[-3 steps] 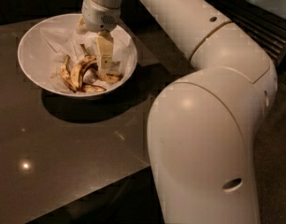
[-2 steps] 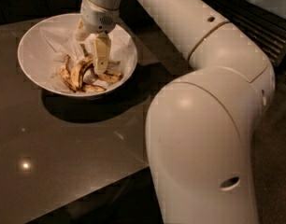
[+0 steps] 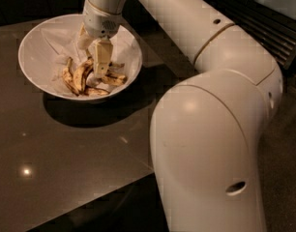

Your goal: Pick banana from white bowl

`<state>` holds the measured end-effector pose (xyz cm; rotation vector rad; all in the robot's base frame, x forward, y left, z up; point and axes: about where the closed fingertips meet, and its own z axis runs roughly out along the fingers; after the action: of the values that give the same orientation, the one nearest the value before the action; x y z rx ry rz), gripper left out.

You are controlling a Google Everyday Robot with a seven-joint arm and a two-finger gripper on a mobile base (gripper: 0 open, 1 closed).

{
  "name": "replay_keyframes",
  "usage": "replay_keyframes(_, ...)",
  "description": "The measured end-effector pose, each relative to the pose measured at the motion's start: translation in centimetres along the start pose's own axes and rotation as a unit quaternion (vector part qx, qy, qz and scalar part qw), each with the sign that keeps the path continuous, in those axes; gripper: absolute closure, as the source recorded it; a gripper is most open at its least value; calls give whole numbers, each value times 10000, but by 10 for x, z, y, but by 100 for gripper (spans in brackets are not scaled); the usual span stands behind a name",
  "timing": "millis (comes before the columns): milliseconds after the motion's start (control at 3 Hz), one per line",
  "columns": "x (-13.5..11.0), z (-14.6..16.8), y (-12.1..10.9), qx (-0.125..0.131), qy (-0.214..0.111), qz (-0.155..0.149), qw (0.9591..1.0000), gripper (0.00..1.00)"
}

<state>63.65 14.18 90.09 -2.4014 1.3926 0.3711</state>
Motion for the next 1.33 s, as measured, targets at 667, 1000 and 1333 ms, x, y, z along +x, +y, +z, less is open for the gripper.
replay_keyframes(667, 1, 11, 1, -54, -82, -23, 9999, 32)
replay_keyframes(1000, 3, 16, 2, -69, -155, -8, 9999, 31)
replay_keyframes(1333, 5, 23, 2, -93, -224, -16, 9997, 31)
